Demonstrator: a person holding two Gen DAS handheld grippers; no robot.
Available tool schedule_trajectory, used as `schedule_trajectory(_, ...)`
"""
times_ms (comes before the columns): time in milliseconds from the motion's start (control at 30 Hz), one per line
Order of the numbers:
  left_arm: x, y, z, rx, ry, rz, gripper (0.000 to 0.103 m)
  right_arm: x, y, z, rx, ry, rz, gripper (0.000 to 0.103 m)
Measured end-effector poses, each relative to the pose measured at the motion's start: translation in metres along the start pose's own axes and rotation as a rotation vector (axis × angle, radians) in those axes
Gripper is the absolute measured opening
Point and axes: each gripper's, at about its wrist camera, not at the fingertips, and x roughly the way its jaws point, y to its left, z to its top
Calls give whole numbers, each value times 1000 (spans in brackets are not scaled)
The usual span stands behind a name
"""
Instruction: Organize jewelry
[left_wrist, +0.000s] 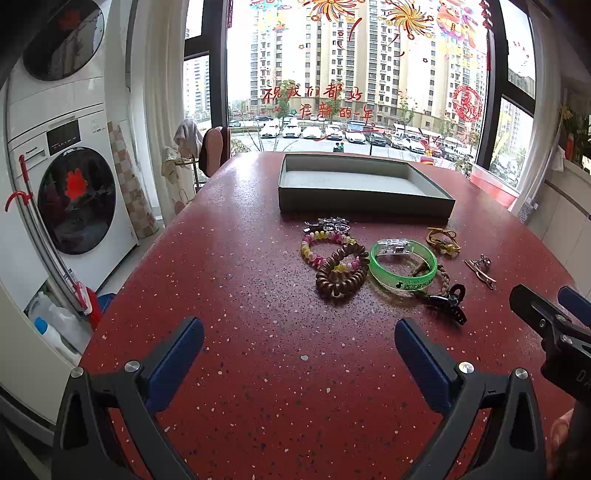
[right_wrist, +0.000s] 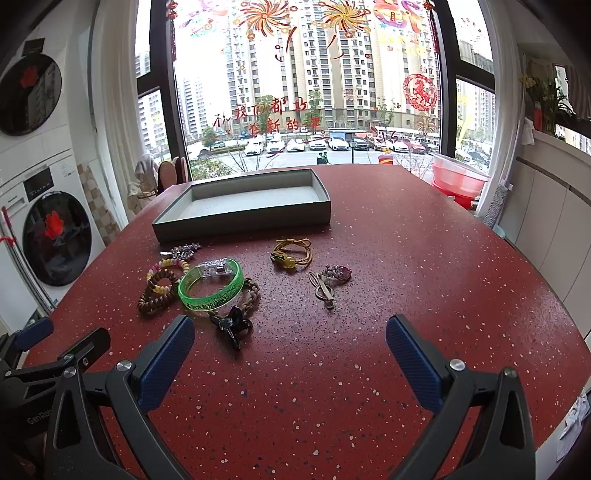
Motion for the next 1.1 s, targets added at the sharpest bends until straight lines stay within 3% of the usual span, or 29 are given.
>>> schedule_trajectory(733,15,18,15,-21,69,-12,103,13,-12,2,29,55,38,103)
schedule_trajectory(1100,59,33,56,-49,196,-154,103,52,-49,27,76,225,50,103)
